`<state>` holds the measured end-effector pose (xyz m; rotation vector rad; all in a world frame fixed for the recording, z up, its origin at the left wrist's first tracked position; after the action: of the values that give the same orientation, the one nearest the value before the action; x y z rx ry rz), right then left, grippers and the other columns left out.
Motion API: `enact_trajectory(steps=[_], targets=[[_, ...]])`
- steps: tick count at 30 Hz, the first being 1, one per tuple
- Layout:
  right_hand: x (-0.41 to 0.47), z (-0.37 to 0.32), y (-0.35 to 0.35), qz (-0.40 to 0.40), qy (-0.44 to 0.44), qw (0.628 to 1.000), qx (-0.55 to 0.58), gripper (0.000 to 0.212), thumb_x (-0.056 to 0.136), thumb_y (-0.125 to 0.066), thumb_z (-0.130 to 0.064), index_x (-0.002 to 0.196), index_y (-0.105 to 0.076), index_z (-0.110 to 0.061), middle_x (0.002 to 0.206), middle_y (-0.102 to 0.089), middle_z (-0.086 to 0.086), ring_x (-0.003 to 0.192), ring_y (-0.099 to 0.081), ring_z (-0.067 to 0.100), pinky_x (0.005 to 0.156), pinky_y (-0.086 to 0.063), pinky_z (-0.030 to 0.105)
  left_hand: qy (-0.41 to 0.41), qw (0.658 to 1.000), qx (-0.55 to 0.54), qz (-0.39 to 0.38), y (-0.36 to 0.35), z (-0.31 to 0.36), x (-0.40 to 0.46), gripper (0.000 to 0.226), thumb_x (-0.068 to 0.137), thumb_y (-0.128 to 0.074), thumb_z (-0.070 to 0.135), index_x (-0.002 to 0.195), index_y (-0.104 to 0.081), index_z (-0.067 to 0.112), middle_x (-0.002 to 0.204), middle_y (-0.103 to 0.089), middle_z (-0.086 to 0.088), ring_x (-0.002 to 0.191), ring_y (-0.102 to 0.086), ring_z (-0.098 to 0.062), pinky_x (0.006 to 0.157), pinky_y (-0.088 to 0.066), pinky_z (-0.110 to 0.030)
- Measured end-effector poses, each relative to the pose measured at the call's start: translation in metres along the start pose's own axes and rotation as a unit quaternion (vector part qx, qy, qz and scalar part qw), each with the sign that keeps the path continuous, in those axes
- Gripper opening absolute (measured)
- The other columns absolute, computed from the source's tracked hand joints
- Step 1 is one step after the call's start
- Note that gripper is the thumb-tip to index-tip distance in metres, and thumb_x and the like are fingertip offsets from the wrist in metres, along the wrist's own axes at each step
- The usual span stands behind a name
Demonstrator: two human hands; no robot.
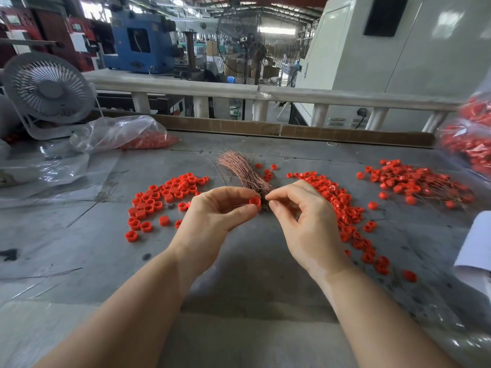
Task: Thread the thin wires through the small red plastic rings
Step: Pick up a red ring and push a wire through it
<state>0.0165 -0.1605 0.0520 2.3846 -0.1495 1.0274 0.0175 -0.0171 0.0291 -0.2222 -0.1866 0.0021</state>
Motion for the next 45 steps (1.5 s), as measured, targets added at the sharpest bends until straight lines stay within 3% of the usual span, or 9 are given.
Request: enact_trajectory(steps=[6, 12, 16, 20, 25, 29, 35, 45], targets=[[-0.0001, 0.0003, -0.0006, 0.001, 0.0, 1.0, -0.003, 0.01, 0.081, -0.064, -0.001, 0.082, -0.069, -0.009, 0.078, -0.057, -0.006, 0.071, -0.05, 0.005, 0.066, -0.044, 0.021, -0.006, 1.0, 0.008, -0.005, 0.0009, 0.0008, -0.0001, 0.022, 0.074, -0.064, -0.011, 0.085, -0.069, 0.007, 0.079, -0.072, -0.002, 0.075, -0.066, -0.009, 0.077, -0.055, -0.019], [-0.0001, 0.0007, 0.0001, 0.002, 0.0, 1.0, -0.004, 0.01, 0.082, -0.064, -0.001, 0.082, -0.069, -0.009, 0.078, -0.057, -0.004, 0.071, -0.051, 0.006, 0.066, -0.044, 0.022, 0.018, 0.999, -0.028, -0.008, -0.0003, -0.0004, -0.001, 0.022, 0.076, -0.06, -0.011, 0.084, -0.069, 0.007, 0.075, -0.071, -0.004, 0.07, -0.066, -0.01, 0.066, -0.055, -0.019], [-0.0001, -0.0003, 0.0002, 0.001, 0.005, 1.0, -0.003, 0.011, 0.081, -0.064, 0.0, 0.081, -0.07, -0.01, 0.077, -0.056, -0.007, 0.069, -0.05, 0.003, 0.065, -0.042, 0.017, 0.014, 0.999, -0.031, -0.011, -0.0009, 0.0017, -0.0014, 0.02, 0.066, -0.066, -0.002, 0.082, -0.071, 0.01, 0.078, -0.072, -0.005, 0.075, -0.067, -0.012, 0.074, -0.056, -0.021], [-0.0005, -0.0024, -0.0006, -0.009, 0.014, 1.0, 0.004, 0.014, 0.082, -0.062, 0.002, 0.083, -0.07, -0.01, 0.079, -0.055, -0.009, 0.07, -0.05, -0.002, 0.066, -0.037, 0.01, 0.01, 1.0, -0.019, -0.012, -0.0017, 0.0031, -0.0024, 0.022, 0.067, -0.066, -0.005, 0.083, -0.072, 0.011, 0.083, -0.073, -0.008, 0.084, -0.066, -0.016, 0.086, -0.053, -0.027], [-0.0003, -0.0025, -0.0012, -0.016, 0.013, 1.0, 0.01, 0.016, 0.081, -0.063, 0.003, 0.083, -0.071, -0.011, 0.079, -0.054, -0.012, 0.07, -0.051, -0.002, 0.064, -0.035, 0.007, 0.016, 1.0, -0.023, -0.012, -0.0019, 0.0021, -0.0025, 0.022, 0.07, -0.065, -0.006, 0.081, -0.072, 0.012, 0.078, -0.072, -0.007, 0.076, -0.066, -0.015, 0.077, -0.056, -0.024], [-0.0004, -0.0023, -0.002, -0.021, 0.011, 1.0, 0.016, 0.017, 0.081, -0.065, 0.002, 0.084, -0.073, -0.013, 0.078, -0.055, -0.013, 0.07, -0.052, -0.002, 0.064, -0.037, 0.009, 0.018, 0.999, -0.035, -0.011, -0.0013, 0.0027, -0.0037, 0.02, 0.059, -0.069, 0.009, 0.077, -0.074, 0.015, 0.082, -0.072, -0.009, 0.079, -0.066, -0.019, 0.074, -0.056, -0.023], [-0.0003, -0.0028, -0.0015, -0.02, 0.007, 1.0, 0.023, 0.016, 0.079, -0.066, 0.002, 0.082, -0.071, -0.012, 0.077, -0.057, -0.016, 0.071, -0.054, 0.0, 0.066, -0.04, 0.011, 0.01, 0.999, -0.03, -0.018, -0.0011, 0.0017, -0.0024, 0.024, 0.06, -0.069, 0.008, 0.084, -0.07, 0.012, 0.082, -0.072, -0.006, 0.079, -0.066, -0.016, 0.079, -0.056, -0.025], [0.0003, -0.003, 0.0, -0.019, -0.009, 1.0, 0.024, 0.012, 0.079, -0.067, 0.0, 0.08, -0.071, -0.011, 0.075, -0.058, -0.008, 0.069, -0.053, 0.004, 0.065, -0.044, 0.019, 0.016, 0.999, -0.033, -0.021, -0.0019, 0.0008, -0.0024, 0.026, 0.058, -0.068, 0.007, 0.084, -0.069, 0.008, 0.08, -0.072, -0.007, 0.079, -0.068, -0.015, 0.08, -0.056, -0.024]])
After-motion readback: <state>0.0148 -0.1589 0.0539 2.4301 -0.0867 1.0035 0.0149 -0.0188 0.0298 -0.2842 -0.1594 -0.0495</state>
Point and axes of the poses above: each hand's wrist, its own x-axis towards the middle knuckle, its own y-axis out of the back of the hand, z = x × y, the point moved 5 cm from there along x, towards the middle knuckle
